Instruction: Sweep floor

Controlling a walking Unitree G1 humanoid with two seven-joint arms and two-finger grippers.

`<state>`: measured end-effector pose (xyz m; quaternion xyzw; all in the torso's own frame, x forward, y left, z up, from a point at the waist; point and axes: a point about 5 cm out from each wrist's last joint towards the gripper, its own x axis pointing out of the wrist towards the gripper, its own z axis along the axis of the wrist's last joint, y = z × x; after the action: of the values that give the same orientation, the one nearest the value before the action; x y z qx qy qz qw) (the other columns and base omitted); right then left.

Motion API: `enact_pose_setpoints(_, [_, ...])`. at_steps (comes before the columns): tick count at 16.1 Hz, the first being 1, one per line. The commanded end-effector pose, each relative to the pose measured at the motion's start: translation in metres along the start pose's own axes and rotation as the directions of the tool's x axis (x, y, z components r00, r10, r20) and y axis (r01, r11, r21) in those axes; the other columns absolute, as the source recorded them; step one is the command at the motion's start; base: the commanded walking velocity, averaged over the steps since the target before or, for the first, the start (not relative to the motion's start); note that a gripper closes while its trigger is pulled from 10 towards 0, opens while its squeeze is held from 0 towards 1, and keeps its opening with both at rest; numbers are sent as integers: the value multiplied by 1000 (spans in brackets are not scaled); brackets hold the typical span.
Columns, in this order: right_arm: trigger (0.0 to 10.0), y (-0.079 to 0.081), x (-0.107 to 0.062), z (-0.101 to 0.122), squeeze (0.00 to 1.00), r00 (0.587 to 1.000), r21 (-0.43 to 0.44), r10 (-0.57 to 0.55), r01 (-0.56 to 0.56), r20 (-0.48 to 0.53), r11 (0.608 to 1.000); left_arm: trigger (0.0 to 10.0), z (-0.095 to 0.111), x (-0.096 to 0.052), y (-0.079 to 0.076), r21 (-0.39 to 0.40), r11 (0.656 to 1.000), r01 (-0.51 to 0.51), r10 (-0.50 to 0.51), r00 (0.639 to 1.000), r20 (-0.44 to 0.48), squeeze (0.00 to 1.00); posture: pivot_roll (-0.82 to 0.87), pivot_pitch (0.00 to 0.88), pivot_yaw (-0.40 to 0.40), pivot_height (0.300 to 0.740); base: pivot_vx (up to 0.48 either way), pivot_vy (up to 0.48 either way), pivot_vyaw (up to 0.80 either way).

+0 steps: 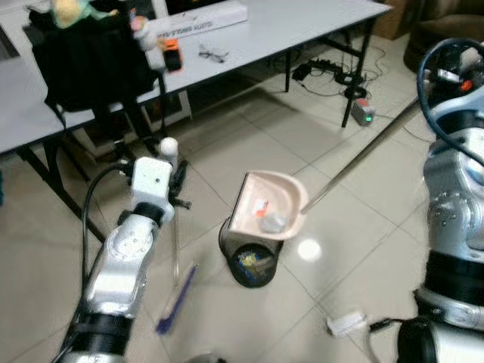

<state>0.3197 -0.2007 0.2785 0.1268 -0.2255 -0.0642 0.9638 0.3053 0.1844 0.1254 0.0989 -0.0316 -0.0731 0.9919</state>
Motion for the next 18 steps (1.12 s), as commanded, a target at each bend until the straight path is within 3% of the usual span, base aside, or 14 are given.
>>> enact_pose_setpoints(1, [10000, -1, 2, 11, 0, 998, 37, 0, -3, 59, 999, 10000, 8, 2, 1, 13, 1000, -3, 3, 999, 34, 0, -37, 42, 76, 740, 0, 0, 0])
enact_pose_setpoints(9, [10000, -6, 2, 7, 0, 996, 24, -47, 45, 75, 999, 10000, 6, 3, -2, -3, 1000, 1, -1, 1000, 22, 0, -37, 41, 77, 740, 0, 0, 0])
enact_pose_setpoints(11, [10000, -3, 4, 8, 0, 994, -23, -26, 29, 106, 999, 10000, 5, 3, -2, -4, 1000, 2, -2, 1000, 22, 0, -37, 41, 77, 740, 0, 0, 0])
enact_pose_setpoints(14, [10000, 22, 6, 3, 0, 981, -104, 118, -103, 151, 989, 10000, 5, 3, -4, -3, 1000, 11, -10, 1000, 21, 0, -38, 40, 78, 740, 0, 0, 0])
enact_pose_setpoints(18, [10000, 48, 2, -13, 0, 942, -210, 293, -257, 162, 943, 10000, 5, 4, -5, 3, 1000, 14, -14, 1000, 21, 0, -35, 33, 77, 740, 0, 0, 0])
